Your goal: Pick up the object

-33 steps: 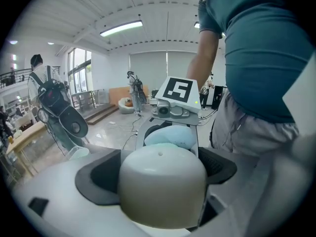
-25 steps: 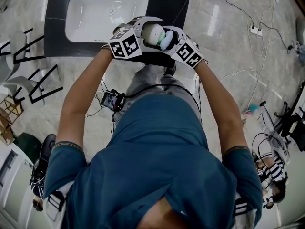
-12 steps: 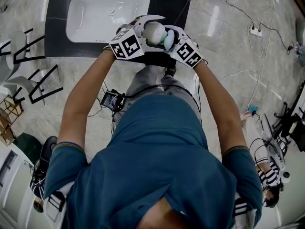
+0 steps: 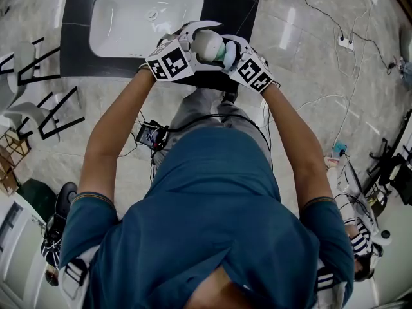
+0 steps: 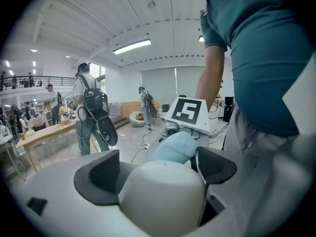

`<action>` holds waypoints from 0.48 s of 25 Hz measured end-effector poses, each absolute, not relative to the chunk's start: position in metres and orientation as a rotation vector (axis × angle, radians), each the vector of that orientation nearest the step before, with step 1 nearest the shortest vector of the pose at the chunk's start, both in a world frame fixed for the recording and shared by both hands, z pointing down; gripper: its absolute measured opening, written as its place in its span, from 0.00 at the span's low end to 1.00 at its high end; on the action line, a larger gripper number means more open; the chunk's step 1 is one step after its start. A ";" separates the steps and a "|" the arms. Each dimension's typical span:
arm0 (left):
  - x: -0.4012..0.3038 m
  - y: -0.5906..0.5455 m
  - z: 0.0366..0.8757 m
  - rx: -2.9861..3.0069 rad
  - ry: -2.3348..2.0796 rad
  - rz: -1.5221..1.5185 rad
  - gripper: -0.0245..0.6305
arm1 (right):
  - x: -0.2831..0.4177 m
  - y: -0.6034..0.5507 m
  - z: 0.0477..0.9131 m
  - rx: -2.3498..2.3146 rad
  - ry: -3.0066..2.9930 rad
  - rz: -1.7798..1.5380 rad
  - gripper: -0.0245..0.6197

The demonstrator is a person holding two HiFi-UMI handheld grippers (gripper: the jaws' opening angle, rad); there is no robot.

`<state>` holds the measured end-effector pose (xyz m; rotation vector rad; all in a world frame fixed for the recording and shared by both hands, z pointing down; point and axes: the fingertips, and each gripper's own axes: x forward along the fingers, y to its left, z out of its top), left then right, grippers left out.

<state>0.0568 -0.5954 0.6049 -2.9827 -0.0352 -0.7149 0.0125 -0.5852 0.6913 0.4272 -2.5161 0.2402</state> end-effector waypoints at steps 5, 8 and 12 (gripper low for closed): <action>0.058 -0.595 0.602 -2.994 -0.040 -0.697 0.78 | 0.012 -0.584 0.688 0.425 -2.527 0.250 0.62; 0.056 -0.597 0.601 -2.993 -0.037 -0.704 0.78 | 0.014 -0.586 0.688 0.429 -2.508 0.248 0.62; 0.058 -0.598 0.595 -2.992 -0.038 -0.696 0.78 | 0.009 -0.587 0.681 0.421 -2.549 0.246 0.62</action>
